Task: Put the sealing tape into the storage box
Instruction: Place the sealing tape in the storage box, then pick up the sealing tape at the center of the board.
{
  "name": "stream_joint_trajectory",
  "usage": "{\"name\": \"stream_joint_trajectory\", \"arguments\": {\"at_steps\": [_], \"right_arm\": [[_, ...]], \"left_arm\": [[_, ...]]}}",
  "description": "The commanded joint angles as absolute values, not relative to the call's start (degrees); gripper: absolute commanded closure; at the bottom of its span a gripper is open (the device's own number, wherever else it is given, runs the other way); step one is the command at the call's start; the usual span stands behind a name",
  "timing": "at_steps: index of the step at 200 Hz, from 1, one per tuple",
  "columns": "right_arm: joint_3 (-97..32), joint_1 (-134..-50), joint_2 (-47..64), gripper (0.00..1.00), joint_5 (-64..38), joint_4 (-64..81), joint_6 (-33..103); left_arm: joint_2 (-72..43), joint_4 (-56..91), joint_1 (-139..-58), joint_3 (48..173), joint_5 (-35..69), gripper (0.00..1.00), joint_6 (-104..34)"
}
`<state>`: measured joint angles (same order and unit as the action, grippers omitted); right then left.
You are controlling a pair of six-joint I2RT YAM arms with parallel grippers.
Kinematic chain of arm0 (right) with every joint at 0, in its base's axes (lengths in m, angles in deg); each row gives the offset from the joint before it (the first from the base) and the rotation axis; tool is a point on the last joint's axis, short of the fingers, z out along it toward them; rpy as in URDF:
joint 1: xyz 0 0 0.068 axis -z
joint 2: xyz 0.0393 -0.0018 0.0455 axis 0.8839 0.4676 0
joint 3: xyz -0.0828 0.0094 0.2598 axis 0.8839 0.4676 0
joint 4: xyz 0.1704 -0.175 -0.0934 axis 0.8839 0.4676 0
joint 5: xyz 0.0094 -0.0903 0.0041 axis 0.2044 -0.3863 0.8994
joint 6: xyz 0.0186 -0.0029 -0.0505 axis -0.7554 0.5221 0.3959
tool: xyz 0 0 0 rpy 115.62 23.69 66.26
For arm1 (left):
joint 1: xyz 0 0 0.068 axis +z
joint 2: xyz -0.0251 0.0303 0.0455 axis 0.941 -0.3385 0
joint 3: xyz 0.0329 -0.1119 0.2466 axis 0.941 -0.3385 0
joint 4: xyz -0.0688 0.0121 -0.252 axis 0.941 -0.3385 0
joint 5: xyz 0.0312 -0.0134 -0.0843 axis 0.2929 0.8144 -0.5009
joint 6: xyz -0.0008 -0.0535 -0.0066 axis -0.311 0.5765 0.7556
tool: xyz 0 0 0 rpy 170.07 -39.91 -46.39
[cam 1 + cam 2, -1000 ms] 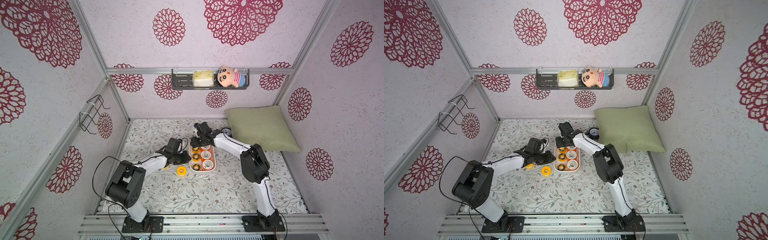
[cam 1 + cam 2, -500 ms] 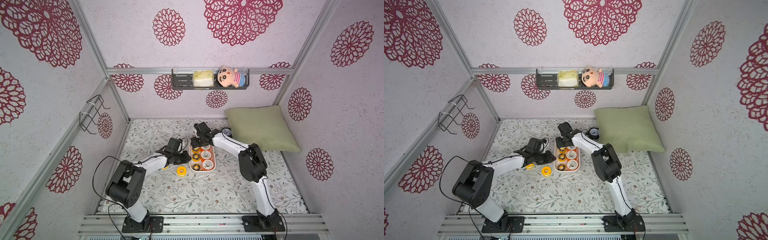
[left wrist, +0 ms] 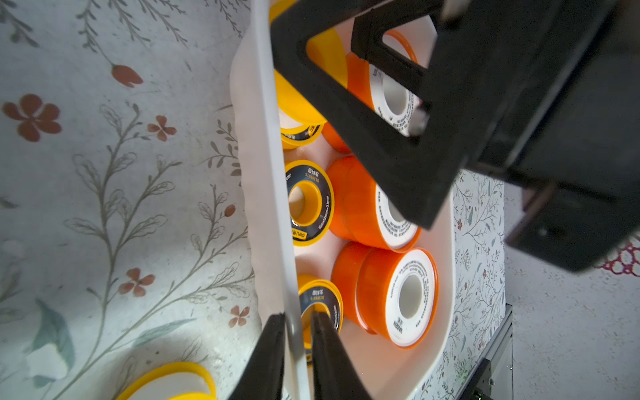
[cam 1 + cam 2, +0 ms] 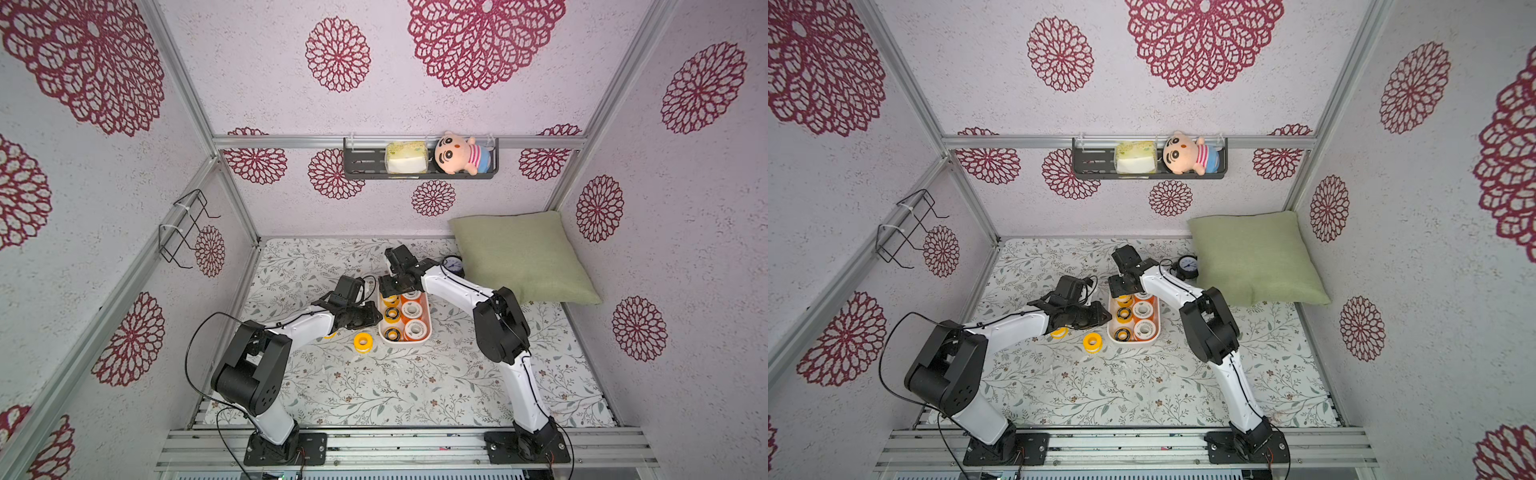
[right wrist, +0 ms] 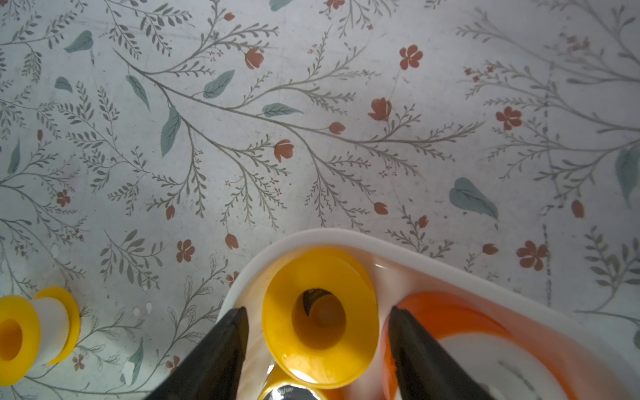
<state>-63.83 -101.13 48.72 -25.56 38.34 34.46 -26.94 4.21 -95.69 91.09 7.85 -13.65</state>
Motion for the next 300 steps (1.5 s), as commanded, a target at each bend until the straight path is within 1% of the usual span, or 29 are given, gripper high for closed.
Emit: {"name": "stream_joint_trajectory", "arguments": {"at_steps": [1,31,54,69,91,102,117,162,193,212,236,247,300], "right_arm": [[-65.6,-101.3,48.2,0.29,-27.3,39.4,35.2],[-64.5,-101.3,45.5,0.30,-26.9,38.1,35.1],[-60.0,-101.2,40.9,0.30,-26.3,33.5,34.6],[-55.2,-100.9,37.0,0.30,-25.3,29.0,34.4],[-47.4,-99.6,31.1,0.30,-23.2,21.8,32.2],[-43.9,-98.7,28.6,0.30,-22.5,19.2,30.7],[-39.9,-97.3,25.7,0.30,-21.3,16.6,29.4],[-25.5,-93.6,15.3,0.30,-20.8,7.6,27.8],[-14.2,-91.1,6.4,0.29,-20.9,-0.1,26.7],[-8.5,-90.2,1.3,0.28,-22.3,-2.6,26.8],[-3.0,-89.6,-4.2,0.28,-23.3,-3.4,28.2],[-1.0,-89.4,-6.7,0.27,-23.6,-3.1,29.0],[6.4,-89.1,-17.8,0.25,-25.9,-0.2,31.5]], "left_arm": [[-27.3,4.0,-96.1,92.6,8.0,0.80,-14.4],[-26.7,3.7,-96.1,92.7,8.0,0.79,-14.5],[-25.4,3.1,-96.1,93.0,8.1,0.76,-14.6],[-23.9,2.4,-96.1,93.3,8.4,0.68,-14.7],[-20.8,1.1,-96.1,93.3,10.3,0.54,-15.0],[-19.0,0.4,-96.1,92.9,12.2,0.49,-15.1],[-16.4,-1.6,-96.1,92.6,15.7,0.44,-15.4],[-7.7,-8.6,-95.7,90.2,29.7,0.44,-17.1],[-2.8,-12.2,-94.8,88.3,35.6,0.44,-17.7],[-0.8,-14.3,-94.1,87.5,38.7,0.41,-17.8],[0.4,-17.5,-93.2,87.1,43.0,0.39,-16.8],[0.8,-18.9,-92.7,87.1,44.8,0.37,-16.0],[1.2,-22.1,-90.2,86.4,46.8,0.30,-15.4]]}}
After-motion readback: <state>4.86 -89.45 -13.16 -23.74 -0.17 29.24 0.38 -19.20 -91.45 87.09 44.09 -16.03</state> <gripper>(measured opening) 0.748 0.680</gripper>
